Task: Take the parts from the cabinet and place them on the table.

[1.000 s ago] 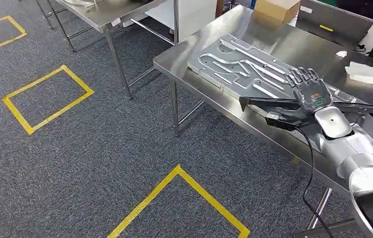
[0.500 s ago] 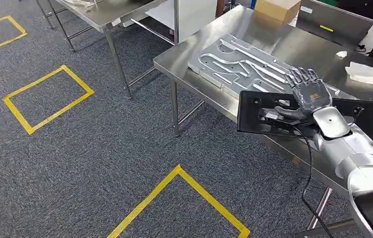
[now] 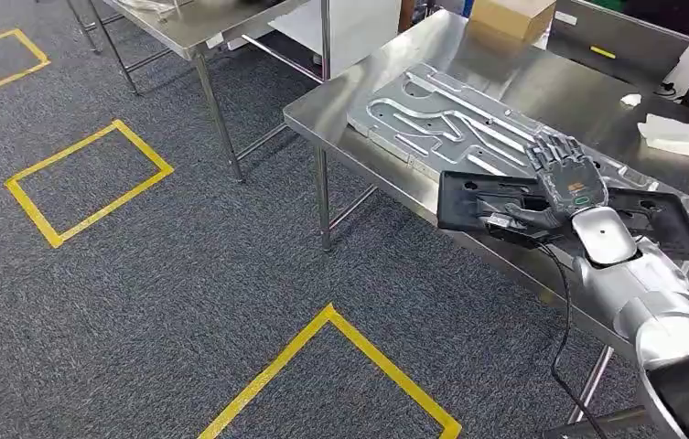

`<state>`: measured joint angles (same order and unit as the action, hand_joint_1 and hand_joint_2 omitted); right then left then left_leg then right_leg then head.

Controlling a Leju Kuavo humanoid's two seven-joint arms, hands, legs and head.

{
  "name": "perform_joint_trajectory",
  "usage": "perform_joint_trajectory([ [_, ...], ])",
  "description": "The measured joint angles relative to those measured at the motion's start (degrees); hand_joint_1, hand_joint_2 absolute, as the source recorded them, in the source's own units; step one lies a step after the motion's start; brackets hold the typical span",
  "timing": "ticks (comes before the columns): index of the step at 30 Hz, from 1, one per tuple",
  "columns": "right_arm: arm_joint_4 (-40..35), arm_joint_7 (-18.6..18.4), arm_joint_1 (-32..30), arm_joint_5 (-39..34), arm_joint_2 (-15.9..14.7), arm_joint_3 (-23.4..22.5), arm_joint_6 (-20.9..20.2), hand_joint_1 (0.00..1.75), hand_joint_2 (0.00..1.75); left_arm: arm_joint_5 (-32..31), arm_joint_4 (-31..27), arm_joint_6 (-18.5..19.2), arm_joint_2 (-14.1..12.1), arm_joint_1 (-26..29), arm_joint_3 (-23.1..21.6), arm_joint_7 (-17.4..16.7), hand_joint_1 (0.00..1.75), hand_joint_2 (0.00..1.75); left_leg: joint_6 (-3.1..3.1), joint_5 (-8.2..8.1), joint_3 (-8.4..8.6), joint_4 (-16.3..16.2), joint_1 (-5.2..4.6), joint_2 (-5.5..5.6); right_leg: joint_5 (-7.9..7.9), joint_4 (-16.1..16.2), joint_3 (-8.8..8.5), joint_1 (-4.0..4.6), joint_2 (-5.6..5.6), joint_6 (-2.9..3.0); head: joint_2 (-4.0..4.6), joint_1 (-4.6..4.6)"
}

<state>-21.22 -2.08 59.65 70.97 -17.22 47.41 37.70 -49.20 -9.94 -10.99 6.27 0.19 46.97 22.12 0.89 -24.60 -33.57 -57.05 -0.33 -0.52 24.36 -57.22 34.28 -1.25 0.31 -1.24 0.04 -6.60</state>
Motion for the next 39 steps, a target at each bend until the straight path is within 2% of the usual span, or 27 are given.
perform_joint_trajectory([
  [1, 0.0, -0.3, -0.1, 0.1, 0.1, 0.0, 0.0, 0.0, 0.0, 0.1, 0.0, 0.0, 0.0, 0.0, 0.0, 0.2, 0.0, 0.0, 0.0, 0.0, 0.0, 0.0, 0.0, 0.0, 0.0, 0.0, 0.0, 0.0, 0.0, 0.0, 0.0, 0.0],
  [11, 0.0, -1.7, -0.4, 1.1, 0.4, 0.0, 0.5, 0.0, 0.0, 4.9, 0.1, 2.2, 0.0, 0.0, 3.1, 1.2, 0.0, 0.0, 0.0, 0.0, 0.0, 0.0, 0.0, 0.0, 0.0, 0.0, 0.0, 0.0, 0.0, 0.0, 0.0, 0.0],
  [18, 0.0, -1.3, -0.4, 1.1, 0.4, 0.0, 0.4, 0.0, 0.0, 6.1, 0.1, 2.9, 0.0, 0.0, 5.1, 2.3, 0.0, 0.0, 0.3, -0.2, -0.25, -0.5, -0.19, 0.02, -0.08, 0.1, 0.01, -0.09, 0.0, -0.23, 0.0, 0.0],
  [22, 0.0, -1.4, -0.4, 1.2, 0.4, 0.0, 0.4, 0.0, 0.0, 5.9, 0.1, 2.8, 0.0, -0.1, 5.6, 2.4, 0.0, 0.0, 0.76, -0.41, -0.52, -1.0, -0.2, 0.02, -0.14, 0.1, 0.01, -0.18, 0.0, -0.7, 0.0, 0.0],
  [24, 0.0, -1.8, -0.2, 1.5, 0.3, 0.0, 0.5, 0.0, 0.0, 5.5, 0.1, 2.8, 0.0, -0.1, 5.6, 2.2, 0.0, 0.0, 1.2, -0.14, -0.58, -1.2, -0.28, 0.02, -0.52, 0.2, -0.06, -0.27, 0.02, -1.22, 0.0, -0.02],
  [25, 0.0, -2.2, 0.0, 1.9, 0.2, 0.0, 0.8, 0.0, 0.0, 5.3, 0.1, 2.8, 0.0, -0.2, 5.6, 2.2, 0.0, 0.0, 1.65, 0.34, -0.5, -0.5, -0.01, -0.07, -0.69, 0.3, -0.08, -0.04, 0.06, -1.52, -0.02, 0.0],
  [26, 0.0, -2.5, 0.4, 2.1, 0.0, 0.0, 1.2, 0.0, 0.0, 5.1, 0.1, 2.9, 0.2, -0.3, 5.6, 2.2, 0.0, 0.0, 1.94, 0.93, -0.32, 0.1, 0.26, -0.32, 0.62, -0.4, 0.17, -0.39, 0.02, -1.45, 0.0, -0.02],
  [27, 0.0, -2.5, 1.1, 2.2, -0.4, 0.0, 1.2, 0.0, 0.0, 5.0, 0.1, 2.9, 0.3, -0.3, 5.6, 2.2, 0.0, 0.0, 2.4, 1.26, -0.53, 0.4, 0.21, -0.33, 3.15, -2.8, 1.13, -0.31, -0.08, -1.44, 0.0, 0.04],
  [29, 0.0, -2.3, 2.9, 2.3, -1.0, 0.0, 1.2, 0.0, 0.0, 4.9, 0.1, 2.9, 0.4, -0.3, 5.6, 2.1, 0.0, 0.0, 2.64, 1.55, -1.17, 0.4, -0.02, -0.37, 8.66, -12.1, 4.67, -0.29, -0.07, -1.64, 0.0, 0.02],
  [30, 0.0, -2.2, 3.7, 2.3, -1.2, 0.0, 1.2, 0.0, 0.0, 4.9, 0.1, 2.9, 0.4, -0.2, 5.6, 2.0, 0.0, 0.0, 2.64, 1.71, -1.47, 0.3, -0.12, -0.39, 10.36, -16.3, 6.13, -0.28, -0.07, -1.75, 0.0, 0.04],
  [31, 0.0, -1.9, 4.5, 2.3, -1.3, 0.0, 1.1, 0.0, 0.0, 5.0, 0.1, 2.9, 0.4, -0.2, 5.6, 2.0, 0.0, 0.0, 2.59, 1.87, -1.83, 0.1, -0.16, -0.43, 10.66, -18.4, 6.64, -0.26, -0.07, -1.81, 0.0, 0.02],
  [32, 0.0, -1.7, 5.5, 2.3, -1.4, 0.0, 0.9, 0.0, 0.0, 5.0, 0.1, 2.9, 0.4, -0.2, 5.7, 2.0, 0.0, 0.0, 2.5, 1.98, -2.2, -0.2, -0.16, -0.46, 9.57, -17.4, 5.68, -0.25, -0.09, -1.82, 0.0, 0.02],
  [33, -0.3, -1.4, 6.5, 2.3, -1.5, 0.0, 0.6, 0.0, 0.0, 5.0, 0.1, 2.9, 0.5, -0.3, 5.7, 1.9, 0.0, 0.0, 2.4, 2.05, -2.61, -0.5, -0.14, -0.5, 7.55, -13.8, 3.37, -0.29, -0.16, -1.8, 0.0, 0.02],
  [34, -0.6, -1.4, 7.5, 2.2, -1.6, 0.0, 0.5, 0.0, 0.0, 5.1, 0.1, 2.9, 0.6, -0.3, 5.7, 1.9, 0.0, 0.0, 2.31, 2.11, -3.01, -1.0, -0.13, -0.51, 5.43, -8.7, 0.31, -0.34, -0.3, -1.77, 0.0, 0.02],
  [35, -0.9, -1.4, 8.6, 2.2, -1.7, 0.0, 0.5, 0.0, 0.0, 5.2, 0.1, 2.9, 0.7, -0.3, 5.7, 1.9, 0.0, 0.0, 2.18, 2.14, -3.41, -1.5, -0.15, -0.52, 3.99, -3.4, -2.94, -0.39, -0.56, -1.67, 0.0, 0.02],
  [36, -1.2, -1.4, 9.5, 2.1, -1.8, -0.1, 0.5, 0.0, 0.0, 5.2, 0.1, 2.9, 0.7, -0.3, 5.7, 1.9, 0.0, 0.0, 1.85, 2.29, -3.83, -1.8, -0.33, -0.5, 5.41, -1.0, -4.08, -0.06, -0.9, -1.2, 0.0, 0.02],
  [37, -1.6, -1.4, 9.9, 2.1, -1.9, -0.1, 0.5, 0.0, 0.0, 5.3, 0.1, 2.9, 1.0, -0.3, 5.8, 2.0, 0.0, 0.0, 1.48, 2.54, -3.84, -1.8, -0.34, -0.48, 4.02, -1.6, -3.5, 0.43, -0.76, -0.71, 0.0, 0.02],
  [39, -2.0, -1.4, 10.7, 2.0, -2.3, -0.2, 0.5, 0.0, 0.0, 5.3, 0.1, 2.8, 1.1, -0.3, 5.8, 1.9, 0.0, 0.0, 0.66, 3.25, -4.08, -1.7, -0.14, -0.4, 4.07, -1.3, -3.24, 0.59, -0.56, -0.09, 0.0, 0.02],
])
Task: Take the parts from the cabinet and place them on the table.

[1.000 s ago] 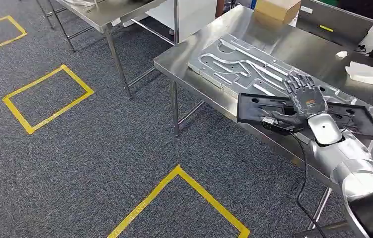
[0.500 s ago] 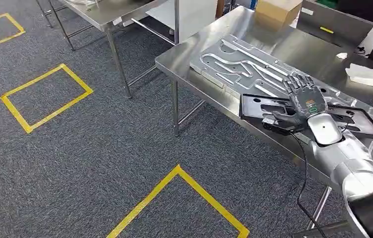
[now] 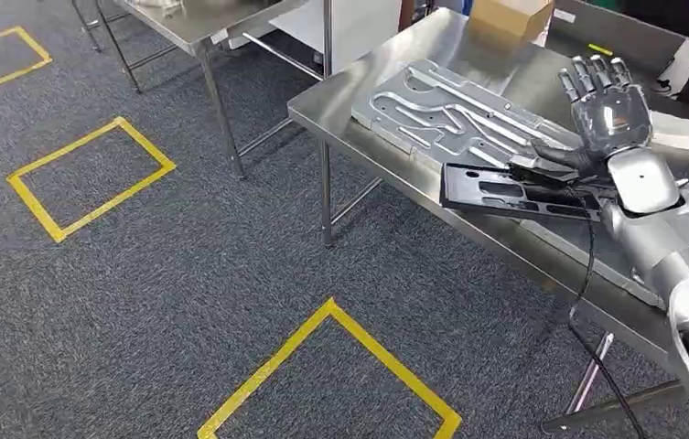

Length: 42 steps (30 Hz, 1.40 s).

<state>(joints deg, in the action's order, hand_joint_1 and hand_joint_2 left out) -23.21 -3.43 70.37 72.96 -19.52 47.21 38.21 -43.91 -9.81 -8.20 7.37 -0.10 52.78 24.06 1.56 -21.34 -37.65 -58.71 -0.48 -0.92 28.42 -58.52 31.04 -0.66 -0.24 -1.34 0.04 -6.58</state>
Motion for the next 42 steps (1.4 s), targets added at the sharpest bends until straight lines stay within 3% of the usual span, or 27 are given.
perform_joint_trajectory([
  [2, -0.4, 0.0, 0.3, -0.1, -0.2, 0.0, 0.1, 0.0, 0.0, 0.0, 0.0, 0.0, 0.1, 0.1, 0.0, 0.1, 0.0, 0.0, -0.82, -0.25, -0.5, -0.2, -0.01, 0.15, -1.21, 0.8, 0.43, -0.67, -0.06, 1.02, 0.0, -0.02],
  [3, -0.5, 0.0, 0.4, -0.2, -0.3, -0.1, 0.1, 0.0, 0.0, -0.1, 0.0, 0.0, 0.1, 0.2, 0.0, 0.1, 0.0, 0.0, -1.11, -2.65, -1.31, -1.8, 0.1, 0.39, -1.69, 0.8, 0.93, -0.64, -0.04, 1.45, 0.0, 0.0],
  [5, -0.9, 0.1, 0.4, -0.5, -0.6, -0.2, 0.2, 0.0, 0.0, -0.3, 0.0, 0.1, 0.3, 0.2, 0.0, 0.2, 0.0, 0.0, -1.63, -9.21, -3.87, -10.2, 0.51, 0.43, -2.67, 0.8, 2.2, -0.59, 0.05, 1.84, 0.0, -0.02],
  [6, -1.0, 0.1, 0.4, -0.7, -0.9, -0.3, 0.4, 0.0, 0.0, -0.4, 0.0, 0.3, 0.3, 0.2, 0.0, 0.3, 0.0, 0.0, -1.85, -11.48, -5.03, -14.9, 0.68, 0.43, -3.2, 0.8, 2.89, -0.56, 0.17, 1.78, 0.0, -0.02],
  [7, -1.1, 0.3, 0.1, -1.0, -1.3, -0.3, 0.6, 0.0, 0.0, -0.5, 0.0, 0.3, 0.3, 0.1, 0.0, 0.3, 0.0, 0.0, -2.03, -12.16, -5.38, -17.7, 0.82, 0.42, -3.67, 0.7, 3.51, -0.55, 0.22, 1.66, 0.0, 0.0],
  [9, -1.5, 0.6, -0.7, -1.5, -2.4, -0.6, 1.1, 0.0, 0.0, -0.7, 0.0, 0.5, 0.3, 0.1, 0.0, 0.5, 0.0, 0.0, -2.14, -9.98, -2.64, -16.2, 1.11, 0.42, -4.51, 0.5, 4.75, -0.6, 0.25, 1.28, 0.0, 0.0],
  [11, -2.0, 0.6, -1.2, -2.0, -3.4, -1.0, 1.2, 0.0, 0.0, -1.0, 0.0, 0.6, 0.3, 0.1, 0.0, 0.7, 0.0, 0.0, -2.06, -6.92, 3.7, -7.5, 1.3, 0.51, -5.17, 0.0, 5.95, -0.73, 0.29, 0.81, 0.0, -0.02],
  [12, -2.5, 0.5, -1.5, -2.1, -4.0, -1.3, 1.3, 0.0, 0.0, -1.1, 0.0, 0.7, 0.3, 0.0, 0.0, 0.8, 0.0, 0.0, -1.95, -7.71, 7.03, -2.6, 1.42, 0.87, -5.44, -0.3, 6.43, -0.74, 0.37, 0.4, 0.0, -0.02],
  [13, -3.2, 0.4, -2.0, -2.2, -4.9, -1.7, 1.4, 0.0, 0.0, -1.2, 0.0, 0.8, 0.3, -0.1, 0.0, 0.9, 0.0, 0.0, -1.69, -8.49, 8.48, 0.1, 1.02, 1.28, -5.76, -0.4, 6.87, -0.66, 0.42, -0.03, 0.0, 0.0],
  [17, -7.5, 0.0, -6.7, -3.1, -8.8, -3.8, 1.7, 0.0, 0.0, -1.7, 0.0, 1.0, 0.3, 0.0, -0.1, 1.0, 0.0, 0.0, 0.55, -6.71, 6.97, 0.8, 0.81, 1.24, -7.58, 0.5, 6.93, -0.89, 0.18, -1.9, 0.0, 0.0],
  [19, -9.4, 0.3, -9.0, -3.1, -10.8, -5.0, 1.8, 0.0, 0.0, -1.8, 0.0, 1.0, 0.3, -0.1, -0.2, 1.0, 0.0, 0.0, 1.65, -5.49, 6.15, 1.0, 0.7, 0.97, -2.17, -3.1, 8.36, -1.04, 0.24, -1.87, 0.0, 0.02],
  [21, -11.3, 0.4, -10.8, -2.5, -11.9, -6.4, 1.8, 0.0, 0.0, -1.8, 0.0, 0.9, 0.3, 0.0, -0.2, 0.9, 0.0, 0.0, 2.05, -4.25, 4.41, 1.0, 0.14, 0.75, 4.53, -12.5, 11.04, -0.96, 0.25, -1.95, 0.0, 0.0],
  [22, -12.3, 0.2, -11.8, -1.9, -12.0, -6.9, 1.8, 0.0, 0.0, -1.8, 0.0, 0.9, 0.3, 0.0, -0.2, 0.9, 0.0, 0.0, 2.14, -3.72, 3.66, 0.9, -0.06, 0.56, 5.65, -15.9, 11.63, -0.8, 0.25, -1.94, 0.0, 0.0],
  [24, -14.0, -0.2, -14.5, -1.0, -12.2, -7.7, 1.9, 0.0, 0.0, -1.8, 0.0, 0.7, 0.3, -0.1, -0.2, 0.6, 0.0, 0.0, 2.2, -2.77, 2.18, 0.6, -0.24, 0.4, 3.03, -16.7, 9.79, -0.41, 0.26, -1.63, 0.0, 0.0],
  [26, -15.8, -0.3, -16.4, -0.2, -12.2, -8.5, 1.9, 0.0, 0.0, -1.8, 0.0, 0.5, 0.3, -0.1, -0.2, 0.2, 0.0, 0.0, 2.16, -2.02, 0.83, 0.1, -0.39, 0.35, -0.59, -9.6, 3.99, -0.05, 0.22, -0.92, -0.02, 0.02],
  [27, -16.4, -0.2, -16.5, 0.3, -12.2, -9.1, 1.9, 0.0, 0.0, -1.9, 0.0, 0.4, 0.3, -0.2, -0.2, 0.1, 0.0, 0.0, 2.08, -1.64, 0.38, -0.1, -0.52, 0.35, -0.27, -4.8, 0.4, 0.23, 0.21, -0.36, -0.02, 0.02],
  [28, -16.9, 0.1, -16.4, 0.2, -12.2, -9.8, 1.9, 0.0, 0.0, -1.9, 0.0, 0.4, 0.5, -0.2, -0.2, 0.1, 0.0, 0.0, 1.79, -1.27, -0.09, -0.3, -0.95, 0.32, 1.83, 0.2, -2.65, 0.63, -0.06, 0.34, 0.0, 0.0],
  [29, -17.2, 0.7, -16.5, -0.2, -12.2, -10.4, 1.9, 0.0, 0.0, -1.9, 0.0, 0.4, 0.5, -0.2, -0.2, 0.1, 0.0, 0.0, 1.53, -0.73, -0.13, -0.2, -0.87, 0.24, 2.19, 1.3, -2.98, 0.56, -0.21, 0.34, 0.0, 0.0],
  [31, -17.2, 2.5, -16.7, -1.7, -12.7, -11.3, 1.9, 0.0, 0.0, -1.9, 0.0, 0.5, 0.4, -0.4, -0.2, 0.1, 0.0, 0.0, 1.05, 0.3, -0.18, 0.2, -0.6, 0.25, 1.54, 1.4, -2.57, 0.89, -0.24, 0.89, -0.02, 0.0],
  [32, -17.3, 3.2, -17.2, -2.4, -12.9, -11.9, 1.9, 0.0, 0.0, -1.8, 0.0, 0.5, 0.4, -0.3, -0.2, 0.1, 0.0, 0.0, 0.67, 0.69, -0.36, 0.5, -0.83, 0.36, 0.74, 2.1, -2.48, 0.44, -0.35, 1.31, 0.0, 0.02],
  [33, -17.5, 3.3, -17.5, -2.7, -13.1, -12.5, 1.9, 0.0, 0.0, -1.7, 0.0, 0.5, 0.3, -0.4, -0.2, 0.1, 0.0, 0.0, 0.27, -0.92, -0.86, -0.5, -0.67, 0.58, -0.19, 2.6, -2.21, 0.2, -0.64, 1.56, 0.0, 0.0],
  [34, -18.1, 3.3, -18.2, -2.7, -13.2, -13.2, 1.9, 0.0, 0.0, -1.6, 0.0, 0.5, 0.3, -0.4, -0.1, 0.1, 0.0, 0.0, -0.22, -4.17, -1.59, -2.8, -0.46, 0.62, -0.79, 2.6, -1.58, 0.14, -0.64, 2.14, 0.0, -0.02],
  [36, -19.6, 2.9, -20.6, -2.6, -13.4, -14.8, 1.9, 0.0, 0.0, -1.2, 0.0, 0.4, 0.4, -0.4, -0.1, 0.0, 0.0, 0.0, -0.97, -10.59, -3.69, -11.4, 0.24, 0.63, -1.93, 2.6, -0.16, 0.16, -0.58, 2.11, 0.0, 0.0],
  [37, -19.9, 2.9, -21.7, -2.4, -13.3, -15.4, 1.9, 0.0, 0.0, -1.1, 0.0, 0.3, 0.4, -0.5, -0.1, 0.0, 0.0, 0.0, -1.3, -12.0, -4.44, -15.1, 0.49, 0.63, -2.46, 2.5, 0.54, 0.14, -0.57, 2.03, 0.0, -0.02],
  [38, -20.5, 3.0, -23.0, -2.4, -13.3, -16.1, 1.9, 0.0, 0.0, -1.0, 0.0, 0.2, 0.4, -0.6, 0.0, -0.2, 0.0, 0.0, -1.61, -11.79, -4.49, -17.6, 0.8, 0.61, -3.0, 2.4, 1.35, 0.08, -0.57, 1.87, 0.0, 0.0],
  [40, -21.6, 3.6, -25.4, -2.6, -13.2, -17.6, 1.9, 0.0, 0.0, -0.4, 0.0, 0.2, 0.4, -0.9, 0.2, -0.8, 0.0, 0.0, -2.15, -8.05, -1.18, -14.8, 1.36, 0.6, -3.96, 1.8, 3.09, -0.16, -0.56, 1.31, 0.0, -0.02],
  [42, -22.7, 3.6, -27.0, -2.4, -13.0, -18.9, 2.0, 0.0, 0.0, -0.3, 0.0, 0.2, 0.4, -1.1, 0.4, -1.3, 0.0, 0.0, -2.45, -6.34, 5.6, -5.6, 1.77, 0.64, -4.57, 0.9, 4.63, -0.55, -0.47, 0.59, 0.0, 0.0],
])
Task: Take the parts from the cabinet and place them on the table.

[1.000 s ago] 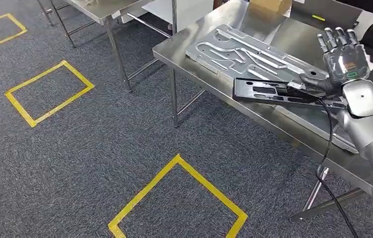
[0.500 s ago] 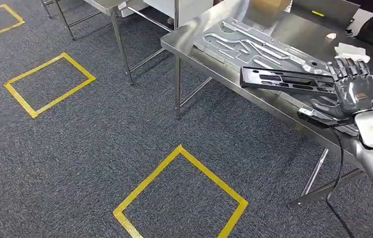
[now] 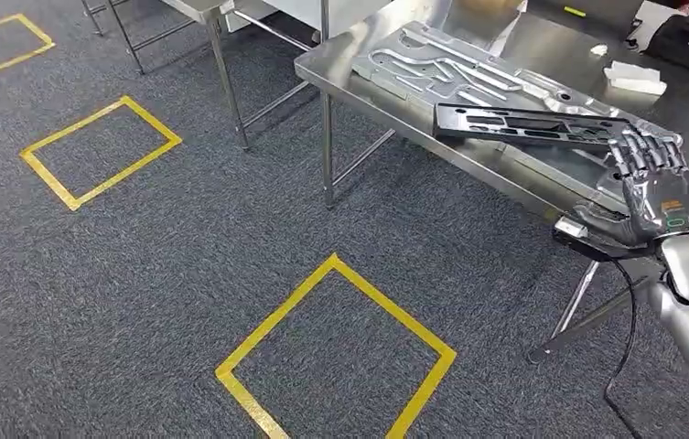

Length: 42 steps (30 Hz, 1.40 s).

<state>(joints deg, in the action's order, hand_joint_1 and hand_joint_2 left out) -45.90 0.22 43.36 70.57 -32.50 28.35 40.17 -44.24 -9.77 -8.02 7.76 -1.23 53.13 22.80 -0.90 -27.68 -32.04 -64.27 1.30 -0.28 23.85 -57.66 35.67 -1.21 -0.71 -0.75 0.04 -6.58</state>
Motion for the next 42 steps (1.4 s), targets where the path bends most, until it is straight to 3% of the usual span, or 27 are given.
perform_joint_trajectory([
  [1, -0.6, 0.2, -0.6, 0.1, 0.0, -0.6, 0.0, 0.0, 0.0, 0.0, 0.0, 0.0, 0.0, -0.2, 0.0, -0.2, 0.0, 0.0, -0.1, -2.11, 2.98, 4.5, -0.11, 0.26, -0.2, -0.5, 0.69, 0.07, 0.02, -0.37, -0.02, -0.02],
  [2, -1.1, 0.3, -1.1, 0.2, 0.2, -1.1, 0.0, 0.0, 0.0, 0.0, 0.0, 0.0, 0.0, -0.2, 0.1, -0.3, 0.0, 0.0, 0.79, -2.37, 3.23, 5.7, -0.69, 0.63, -0.57, -0.8, 0.99, -0.04, 0.0, -0.86, 0.0, 0.0],
  [3, -1.3, 0.7, -1.5, 0.0, 0.5, -1.5, 0.0, 0.0, 0.0, 0.0, 0.0, 0.0, 0.0, -0.2, 0.2, -0.5, 0.0, 0.0, 1.13, -2.16, 2.55, 5.9, -0.65, 0.58, -1.07, -0.6, 1.02, 0.03, 0.01, -1.36, 0.0, 0.02],
  [5, -1.3, 2.9, -2.5, -1.9, 1.4, -2.2, -0.1, 0.0, 0.0, 0.2, 0.0, -0.2, 0.0, -0.2, 0.5, -0.6, 0.0, 0.0, 2.53, -1.49, 2.17, 6.3, -0.92, 0.55, -1.86, 0.0, 1.15, -0.34, 0.03, -2.36, 0.0, 0.0],
  [6, -1.2, 3.6, -3.0, -2.6, 1.9, -2.5, -0.2, 0.0, 0.0, 0.2, 0.0, -0.2, 0.0, -0.1, 0.7, -0.7, 0.0, 0.0, 3.11, -0.81, 2.04, 6.6, -0.77, 0.33, -1.36, -0.5, 1.44, -0.63, 0.08, -2.42, -0.02, 0.02],
  [7, -1.1, 3.9, -3.3, -3.0, 2.3, -2.8, -0.2, 0.0, 0.0, 0.2, 0.0, -0.3, 0.0, -0.2, 0.8, -0.7, 0.0, 0.0, 3.64, -0.2, 1.61, 6.8, -0.88, 0.23, 1.33, -2.2, 2.35, -0.6, 0.1, -2.45, 0.0, 0.0],
  [9, -1.0, 4.4, -4.0, -4.0, 2.9, -3.1, -0.4, 0.0, 0.0, -0.1, 0.0, -0.3, 0.0, -0.4, 0.9, -0.7, 0.0, 0.0, 4.15, 0.91, 0.24, 6.8, -1.22, 0.18, 7.61, -10.4, 5.19, -0.56, 0.12, -2.59, 0.0, 0.0],
  [10, -1.0, 4.7, -4.6, -4.7, 3.1, -3.3, -0.6, 0.0, 0.0, -0.2, 0.0, -0.3, 0.0, -0.4, 0.9, -0.7, 0.0, 0.0, 4.25, 1.29, -0.32, 6.7, -1.42, 0.18, 9.33, -14.4, 6.38, -0.52, 0.16, -2.66, 0.0, 0.0],
  [11, -0.9, 5.1, -5.4, -5.3, 3.3, -3.5, -0.7, 0.0, 0.0, -0.2, 0.0, -0.3, 0.0, -0.3, 0.9, -0.7, 0.0, 0.0, 4.31, 1.66, -0.91, 6.7, -1.63, 0.22, 9.77, -17.3, 6.96, -0.45, 0.21, -2.58, 0.0, 0.0],
  [12, -0.9, 6.1, -6.2, -6.2, 3.6, -3.6, -0.8, 0.0, 0.0, -0.4, 0.0, -0.3, 0.0, -0.3, 0.9, -0.8, 0.0, 0.0, 4.33, 2.0, -1.37, 6.6, -1.75, 0.25, 8.83, -17.2, 6.08, -0.35, 0.24, -2.38, -0.02, 0.0],
  [13, -0.9, 6.8, -6.8, -6.9, 3.8, -3.6, -0.8, 0.0, 0.0, -0.5, 0.0, -0.3, 0.0, -0.3, 0.9, -0.9, 0.0, 0.0, 4.26, 2.23, -1.68, 6.5, -1.84, 0.29, 7.34, -14.3, 3.75, -0.11, 0.24, -2.09, -0.02, 0.0],
  [15, -0.9, 7.4, -7.2, -7.6, 4.2, -3.9, -0.9, 0.0, 0.0, -0.7, 0.0, -0.3, 0.1, -0.3, 0.9, -0.9, 0.0, 0.0, 4.03, 2.45, -2.0, 6.2, -1.98, 0.27, 4.27, -4.2, -3.11, 0.46, 0.24, -1.19, 0.0, 0.0],
  [16, -1.0, 7.5, -7.1, -8.0, 4.4, -4.2, -1.1, 0.0, 0.0, -0.7, 0.0, -0.4, 0.2, -0.4, 0.9, -1.0, 0.0, 0.0, 3.94, 2.53, -2.13, 6.1, -2.03, 0.15, 4.87, -0.1, -5.66, 0.94, 0.15, -0.38, 0.0, 0.0],
  [19, -1.0, 8.8, -7.6, -10.5, 5.0, -4.4, -2.6, 0.0, 0.0, -0.8, 0.0, -0.7, 0.4, -0.5, 1.0, -1.1, 0.0, 0.0, 3.26, 2.89, -2.38, 6.0, -2.25, -0.05, 4.05, 1.0, -5.69, 1.32, 0.0, 0.0, 0.0, 0.02],
  [20, -1.1, 9.7, -7.9, -12.3, 5.5, -4.5, -3.6, 0.0, 0.0, -0.8, 0.0, -0.8, 0.4, -0.5, 1.0, -1.1, 0.0, 0.0, 4.1, 2.93, -2.39, 6.2, -2.34, -0.13, 3.87, 1.1, -5.54, 1.09, 0.09, -0.34, 0.0, 0.0],
  [22, -1.2, 10.9, -8.9, -15.0, 6.2, -4.7, -4.9, 0.0, 0.0, -0.7, 0.0, -0.9, 0.4, -0.5, 1.0, -1.1, 0.0, 0.0, 3.3, 3.19, -2.5, 6.2, -2.2, -0.19, 3.85, 1.0, -5.35, 1.26, 0.13, -0.15, 0.0, 0.0],
  [24, -1.2, 12.8, -9.8, -18.4, 6.6, -4.9, -6.8, 0.0, 0.0, -0.7, 0.0, -0.9, 0.4, -0.5, 1.1, -1.2, 0.0, 0.0, 3.14, 3.51, -2.6, 6.3, -2.13, -0.18, 3.72, 0.8, -5.1, 1.26, 0.1, 0.06, 0.0, 0.0],
  [31, -0.2, 17.7, -12.3, -30.0, 8.2, -5.1, -9.9, 0.0, 0.0, -1.1, 0.0, -0.9, 0.3, -0.5, 1.1, -1.4, 0.0, 0.0, 3.22, 3.75, -3.08, 6.1, -2.37, -0.12, 3.42, 0.6, -4.62, 1.12, 0.04, 0.03, -0.02, 0.0],
  [34, 0.2, 18.6, -13.4, -33.5, 8.9, -5.6, -10.1, 0.0, 0.0, -1.4, 0.0, -0.8, 0.2, -0.7, 1.1, -1.8, 0.0, 0.0, 3.53, 3.95, -2.98, 6.4, -2.4, -0.09, 3.26, 1.0, -4.75, 1.09, 0.01, -0.25, 0.0, 0.0],
  [35, 0.2, 18.6, -13.9, -33.8, 9.0, -5.8, -10.0, 0.0, 0.0, -1.5, 0.0, -0.8, 0.2, -0.7, 1.1, -1.8, 0.0, 0.0, 3.69, 4.52, -2.48, 7.7, -1.9, -0.23, 3.17, 1.3, -5.06, 1.56, 0.01, -0.54, -0.02, 0.0],
  [36, 0.3, 18.6, -14.6, -34.2, 9.2, -5.9, -9.9, 0.0, 0.0, -1.6, 0.0, -0.8, 0.3, -0.8, 1.1, -2.0, 0.0, 0.0, 3.85, 5.01, -2.1, 8.5, -1.68, -0.21, 4.49, 0.2, -4.64, 1.09, 0.29, -0.64, 0.0, 0.02],
  [37, 0.3, 18.6, -15.1, -34.5, 9.4, -6.0, -9.8, 0.0, 0.0, -1.6, 0.0, -0.8, 0.2, -0.8, 1.1, -2.1, 0.0, 0.0, 3.97, 5.24, -2.16, 8.8, -1.59, -0.28, 6.94, -3.1, -3.0, 0.98, 0.42, -0.96, -0.02, 0.02],
  [39, 0.5, 18.6, -16.5, -34.8, 10.1, -6.2, -9.6, 0.0, 0.0, -1.6, 0.0, -0.8, 0.2, -0.8, 1.1, -2.6, 0.0, 0.0, 3.98, 5.27, -2.45, 8.8, -1.56, -0.3, 11.39, -12.5, 1.37, 0.43, 0.48, -1.65, 0.0, 0.02],
  [40, 0.7, 18.6, -17.3, -34.8, 10.6, -6.3, -9.5, 0.0, 0.0, -1.7, 0.0, -0.8, 0.2, -0.8, 1.1, -2.7, 0.0, 0.0, 3.97, 5.27, -2.54, 8.8, -1.56, -0.32, 12.32, -15.7, 2.94, 0.18, 0.48, -1.92, 0.0, 0.02],
  [41, 0.9, 18.5, -18.1, -34.8, 11.1, -6.3, -9.4, 0.0, 0.0, -1.7, 0.0, -0.9, 0.2, -0.8, 1.1, -2.8, 0.0, 0.0, 3.92, 5.28, -2.69, 8.6, -1.54, -0.33, 11.79, -16.4, 3.39, -0.12, 0.46, -2.15, 0.0, 0.02],
  [42, 1.0, 18.5, -18.6, -34.8, 11.6, -6.3, -9.3, 0.0, 0.0, -1.7, 0.0, -1.0, 0.2, -0.8, 1.1, -2.9, 0.0, 0.0, 3.77, 5.25, -2.83, 8.4, -1.44, -0.33, 9.84, -14.1, 2.29, -0.4, 0.45, -2.39, -0.02, 0.02],
])
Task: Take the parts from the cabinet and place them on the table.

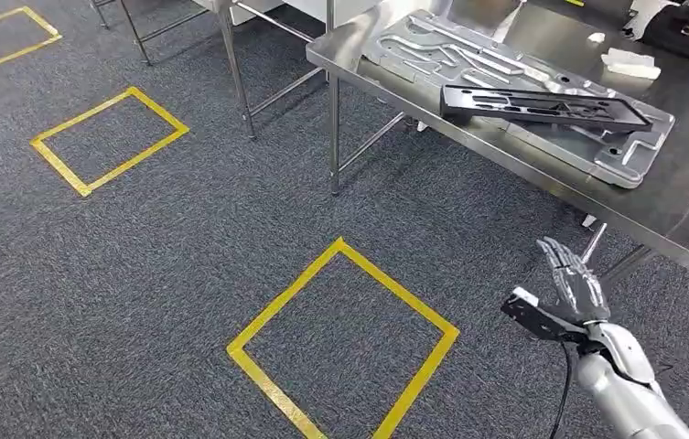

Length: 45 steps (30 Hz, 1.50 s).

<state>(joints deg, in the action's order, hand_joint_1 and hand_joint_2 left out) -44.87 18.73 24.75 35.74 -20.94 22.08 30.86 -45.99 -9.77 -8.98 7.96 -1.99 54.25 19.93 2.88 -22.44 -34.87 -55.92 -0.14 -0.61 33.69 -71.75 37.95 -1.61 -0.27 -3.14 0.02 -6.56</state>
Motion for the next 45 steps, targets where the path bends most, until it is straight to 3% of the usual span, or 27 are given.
perform_joint_trajectory([
  [2, 0.3, 0.0, -0.6, -0.1, 0.9, -0.2, 0.1, 0.0, 0.0, 0.0, 0.0, -0.1, 0.0, 0.0, 0.0, -0.2, 0.0, 0.0, -0.63, -0.36, -0.34, -0.9, 0.36, -0.01, -5.34, 10.8, -5.64, -0.5, -0.23, -0.44, 0.02, 0.0],
  [3, 0.4, 0.0, -0.7, -0.2, 1.2, -0.2, 0.1, 0.0, 0.0, 0.0, 0.0, -0.1, 0.0, 0.0, 0.0, -0.2, 0.0, 0.0, -1.11, -0.61, -0.57, -1.6, 0.31, -0.05, -5.48, 14.8, -7.4, -0.63, -0.68, -0.41, 0.0, 0.0],
  [5, 0.7, 0.2, -1.1, -0.8, 2.1, -0.5, 0.0, 0.0, 0.0, 0.0, 0.0, -0.2, -0.1, -0.1, 0.1, -0.4, 0.0, 0.0, -1.93, -0.57, -0.83, -1.9, 0.09, 0.01, -5.74, 14.0, -6.95, 0.12, -0.08, 1.19, 0.02, -0.02],
  [8, 1.0, 1.3, -2.1, -1.6, 3.3, -1.2, -0.2, 0.0, 0.0, 0.1, 0.0, 0.0, -0.1, 0.0, 0.2, -0.5, 0.0, 0.0, -2.93, -0.26, -0.89, -1.8, 0.2, -0.2, -6.22, 14.1, -6.6, 0.17, 0.18, 2.44, 0.0, 0.0],
  [9, 1.1, 1.4, -2.3, -1.8, 3.8, -1.3, -0.3, 0.0, 0.0, 0.5, 0.0, 0.3, -0.1, 0.0, 0.3, -0.5, 0.0, 0.0, -3.35, -1.16, -1.35, -2.7, 0.44, -0.01, -6.64, 14.3, -6.48, 0.0, 0.17, 3.1, 0.02, 0.0],
  [10, 1.2, 1.5, -2.3, -1.9, 4.2, -1.5, -0.3, 0.0, 0.0, 1.0, 0.0, 0.6, -0.2, -0.1, 0.4, -0.4, 0.0, 0.0, -3.55, -3.61, -2.42, -5.4, 0.47, 0.02, -6.79, 14.3, -6.27, 0.02, 0.29, 3.43, 0.0, -0.02],
  [12, 1.2, 1.8, -3.1, -1.9, 5.0, -1.9, -0.2, 0.0, 0.0, 1.4, 0.0, 1.4, -0.1, -0.1, 0.9, -0.2, 0.0, 0.0, -3.82, -8.8, -6.05, -14.8, 0.48, 0.08, -6.99, 14.3, -5.88, 0.26, 0.36, 3.78, 0.02, -0.02],
  [13, 1.2, 1.8, -3.8, -1.9, 5.4, -2.1, -0.2, 0.0, 0.0, 1.7, 0.0, 1.6, -0.1, -0.1, 1.1, -0.2, 0.0, 0.0, -3.86, -10.57, -7.74, -19.3, 0.48, 0.08, -7.04, 14.2, -5.72, 0.41, 0.37, 3.85, 0.0, -0.02],
  [14, 1.2, 1.7, -4.6, -1.9, 5.7, -2.2, -0.2, 0.0, 0.0, 1.8, 0.0, 1.8, -0.1, 0.0, 1.3, -0.2, 0.0, 0.0, -3.79, -10.95, -8.24, -21.2, 0.47, 0.09, -7.05, 14.2, -5.66, 0.53, 0.42, 3.86, 0.02, -0.02],
  [15, 1.2, 1.7, -5.3, -1.9, 6.0, -2.3, -0.2, 0.0, 0.0, 2.0, 0.0, 1.8, -0.1, 0.0, 1.5, -0.2, 0.0, 0.0, -3.63, -10.14, -7.44, -20.2, 0.47, 0.1, -7.05, 14.2, -5.66, 0.64, 0.47, 3.86, 0.0, -0.02],
  [16, 1.2, 1.6, -6.0, -1.9, 6.4, -2.4, -0.2, 0.0, 0.0, 2.1, 0.0, 1.8, -0.2, 0.0, 1.6, -0.3, 0.0, 0.0, -3.37, -8.17, -5.09, -16.5, 0.45, 0.15, -7.05, 14.2, -5.7, 0.7, 0.6, 3.84, 0.02, -0.02],
  [18, 1.1, 1.3, -6.6, -1.9, 7.1, -2.8, -0.2, 0.0, 0.0, 2.2, 0.0, 1.8, -0.2, 0.0, 1.9, -0.7, 0.0, 0.0, -2.49, -3.98, 1.02, -5.6, 0.38, 0.77, -7.07, 14.2, -5.82, 0.8, 1.03, 3.77, 0.02, -0.02],
  [19, 0.9, 1.2, -7.0, -1.9, 7.6, -2.9, -0.2, 0.0, 0.0, 2.2, 0.0, 1.8, -0.3, 0.0, 2.1, -0.9, 0.0, 0.0, -1.95, -4.43, 2.63, -2.4, 0.18, 1.66, -7.02, 14.1, -5.68, 1.07, 1.13, 3.54, 0.02, -0.02],
  [22, 0.8, 1.4, -8.4, -1.8, 8.4, -3.1, -1.0, 0.0, 0.0, 2.3, 0.0, 1.6, -0.3, 0.0, 2.6, -1.6, 0.0, 0.0, -1.74, -4.26, 2.64, -2.2, -0.04, 1.23, -7.31, 14.2, -5.47, 0.82, 1.43, 2.43, 0.0, -0.02],
  [24, 0.8, 2.0, -9.1, -1.9, 8.8, -3.4, -1.6, 0.0, 0.0, 2.4, 0.0, 1.4, -0.1, 0.0, 2.8, -2.0, 0.0, 0.0, -0.87, -3.49, 2.91, -1.1, 0.52, 0.82, -6.77, 13.7, -5.37, 0.66, 1.36, 1.76, 0.02, -0.02],
  [26, 0.9, 2.8, -9.1, -2.3, 9.1, -3.8, -2.3, 0.0, 0.0, 2.5, 0.0, 1.1, -0.1, 0.0, 2.8, -2.0, 0.0, 0.0, -0.3, -3.34, 2.66, -1.0, 0.42, 0.64, -2.96, 8.4, -2.76, 0.71, 0.92, 1.64, 0.02, 0.0],
  [28, 1.1, 3.4, -9.5, -3.1, 9.8, -4.1, -3.5, 0.0, 0.0, 2.8, 0.0, 0.7, -0.1, 0.0, 3.1, -2.1, 0.0, 0.0, -0.26, -3.34, 2.45, -1.1, 0.24, 0.28, 1.18, -1.1, 1.6, 0.66, 0.9, 1.28, 0.0, 0.0],
  [29, 1.2, 3.7, -9.8, -3.6, 10.2, -4.3, -4.2, 0.0, 0.0, 2.8, 0.0, 0.6, -0.1, 0.0, 3.2, -2.3, 0.0, 0.0, -0.26, -3.34, 2.4, -1.2, 0.19, 0.15, 1.42, -3.5, 2.67, 0.66, 0.88, 1.2, 0.0, -0.02],
  [31, 1.3, 4.2, -10.4, -4.7, 11.1, -4.8, -5.6, 0.0, 0.0, 2.8, 0.0, 0.5, -0.1, 0.0, 3.4, -2.5, 0.0, 0.0, -0.29, -3.39, 2.4, -1.3, 0.17, -0.02, -1.78, 0.3, 0.68, 0.66, 0.73, 1.17, 0.02, 0.0],
  [33, 1.3, 4.6, -10.8, -5.9, 11.8, -5.3, -7.0, 0.0, 0.0, 2.8, 0.0, 0.5, 0.1, -0.2, 3.7, -2.6, 0.0, 0.0, -0.58, -3.61, 2.43, -1.7, 0.17, -0.14, -6.7, 10.8, -4.89, 0.7, -0.08, 1.56, 0.0, -0.02],
  [34, 1.3, 4.9, -10.8, -6.7, 12.0, -5.6, -7.7, 0.0, 0.0, 2.8, 0.0, 0.5, 0.1, -0.1, 3.7, -2.8, 0.0, 0.0, -0.77, -3.72, 2.36, -1.9, 0.06, -0.25, -6.01, 13.6, -6.27, 0.91, -1.01, 1.88, 0.02, 0.0],
  [38, 1.5, 6.8, -12.0, -9.8, 13.5, -6.6, -9.6, 0.0, 0.0, 2.6, 0.0, 0.3, 0.2, -0.1, 4.1, -3.2, 0.0, 0.0, -1.77, -3.54, 2.18, -1.9, -0.14, -0.64, -6.5, 13.9, -5.88, 1.46, -0.27, 2.88, 0.02, -0.02],
  [39, 1.5, 7.2, -12.4, -10.4, 14.2, -6.8, -9.8, 0.0, 0.0, 2.6, 0.0, 0.2, 0.2, -0.1, 4.1, -3.3, 0.0, 0.0, -2.17, -3.95, 1.95, -2.2, -0.32, -0.63, -6.92, 14.5, -6.1, 0.72, -0.12, 3.48, 0.02, -0.02],
  [41, 1.4, 8.1, -12.7, -11.6, 15.6, -7.2, -10.9, 0.0, 0.0, 2.2, 0.0, 0.2, 0.2, 0.0, 4.2, -3.4, 0.0, 0.0, -2.92, -7.47, -0.03, -7.1, 0.04, 0.08, -7.07, 14.7, -6.05, 0.75, 0.06, 4.14, 0.0, -0.02],
  [43, 1.4, 8.5, -13.7, -12.4, 17.0, -7.4, -12.1, 0.0, 0.0, 2.0, 0.0, 0.1, 0.2, 0.0, 4.2, -3.4, 0.0, 0.0, -3.38, -11.78, -4.03, -16.3, 0.34, 0.11, -7.07, 14.6, -5.97, 0.82, 0.26, 4.2, 0.02, -0.02],
  [44, 1.3, 8.5, -14.5, -12.8, 17.6, -7.6, -12.4, 0.0, 0.0, 1.9, 0.0, 0.0, 0.2, 0.0, 4.2, -3.4, 0.0, 0.0, -3.59, -12.71, -5.51, -19.7, 0.46, 0.11, -7.07, 14.6, -5.95, 0.82, 0.32, 4.2, 0.02, -0.02],
  [45, 1.3, 8.5, -15.2, -13.1, 18.0, -7.8, -12.5, 0.0, 0.0, 1.9, 0.0, 0.0, 0.2, 0.1, 4.2, -3.4, 0.0, 0.0, -3.71, -12.16, -5.62, -20.1, 0.66, 0.11, -7.07, 14.5, -5.97, 0.81, 0.45, 4.19, 0.02, -0.02],
])
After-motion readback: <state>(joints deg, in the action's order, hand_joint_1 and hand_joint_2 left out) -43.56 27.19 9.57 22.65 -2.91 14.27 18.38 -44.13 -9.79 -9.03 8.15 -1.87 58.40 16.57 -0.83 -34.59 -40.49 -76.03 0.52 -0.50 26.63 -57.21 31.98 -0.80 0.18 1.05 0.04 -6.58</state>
